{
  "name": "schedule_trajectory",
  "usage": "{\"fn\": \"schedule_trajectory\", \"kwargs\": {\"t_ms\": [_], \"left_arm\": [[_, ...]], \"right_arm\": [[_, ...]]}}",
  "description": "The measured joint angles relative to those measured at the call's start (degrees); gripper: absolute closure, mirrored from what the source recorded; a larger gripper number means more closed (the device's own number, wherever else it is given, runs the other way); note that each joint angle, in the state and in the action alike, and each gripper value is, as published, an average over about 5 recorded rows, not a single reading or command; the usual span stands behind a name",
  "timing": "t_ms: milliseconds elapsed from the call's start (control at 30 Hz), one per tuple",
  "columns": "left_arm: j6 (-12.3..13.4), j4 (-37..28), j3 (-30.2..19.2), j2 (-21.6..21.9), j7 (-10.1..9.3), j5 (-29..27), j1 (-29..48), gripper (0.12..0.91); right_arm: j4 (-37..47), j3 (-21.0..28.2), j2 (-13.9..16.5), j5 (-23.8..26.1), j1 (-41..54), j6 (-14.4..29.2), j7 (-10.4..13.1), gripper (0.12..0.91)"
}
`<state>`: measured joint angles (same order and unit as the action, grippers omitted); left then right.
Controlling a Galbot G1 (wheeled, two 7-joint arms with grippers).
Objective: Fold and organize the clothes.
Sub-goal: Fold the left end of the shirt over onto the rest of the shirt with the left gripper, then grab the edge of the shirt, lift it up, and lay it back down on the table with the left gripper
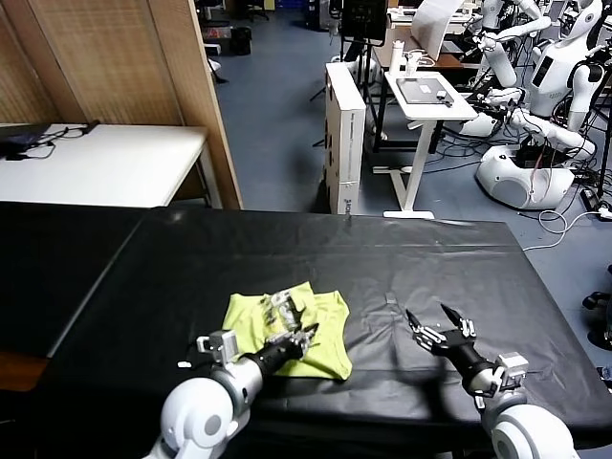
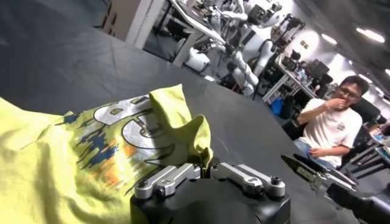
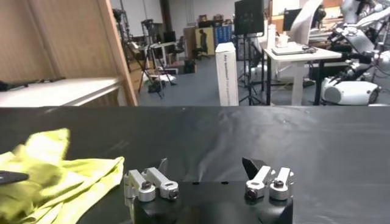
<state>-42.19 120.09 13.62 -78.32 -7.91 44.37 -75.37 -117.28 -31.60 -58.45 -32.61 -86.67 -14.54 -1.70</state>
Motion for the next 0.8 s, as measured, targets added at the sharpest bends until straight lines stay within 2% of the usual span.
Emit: {"fn": "schedule_trajectory", "kwargs": {"t_ms": [100, 200, 333, 500, 600, 700, 800], "left_arm": [[0.0, 0.36, -0.72, -0.8, -0.29, -0.21, -0.16, 0.251], [0.0, 1.22, -1.05, -1.74, -0.51, -0.2, -0.37, 0.146], [0.0, 3.22, -0.2, -2.36, -0.41, -0.38, -0.98, 0.125], [0.0, 5.82, 2.97, -1.06, 0.45, -0.84, -2.31, 0.123], [0.56, 6.72, 5.28, 0.43, 1.86, -2.2, -3.45, 0.123], [2.24, 7.06, 7.51, 1.81, 3.16, -4.05, -4.74, 0.123], [3.43, 7.6, 9.75, 2.56, 3.47, -4.46, -5.96, 0.123]], "right_arm": [[0.18, 0.98, 0.66, 0.13, 0.79, 0.21, -0.54, 0.118], [-0.01, 2.12, 1.49, 0.31, 1.64, 0.56, -1.78, 0.118], [-0.21, 4.55, 3.54, 1.35, 3.3, 1.38, -3.95, 0.118], [-0.38, 9.47, 6.68, 4.19, 6.53, 2.25, -5.75, 0.118], [0.07, 13.74, 7.68, 6.61, 9.16, 2.27, -4.82, 0.118], [0.75, 18.5, 7.69, 9.05, 12.06, 1.14, -3.0, 0.118], [1.69, 23.19, 7.11, 10.87, 14.97, -0.1, -2.67, 0.118]]}}
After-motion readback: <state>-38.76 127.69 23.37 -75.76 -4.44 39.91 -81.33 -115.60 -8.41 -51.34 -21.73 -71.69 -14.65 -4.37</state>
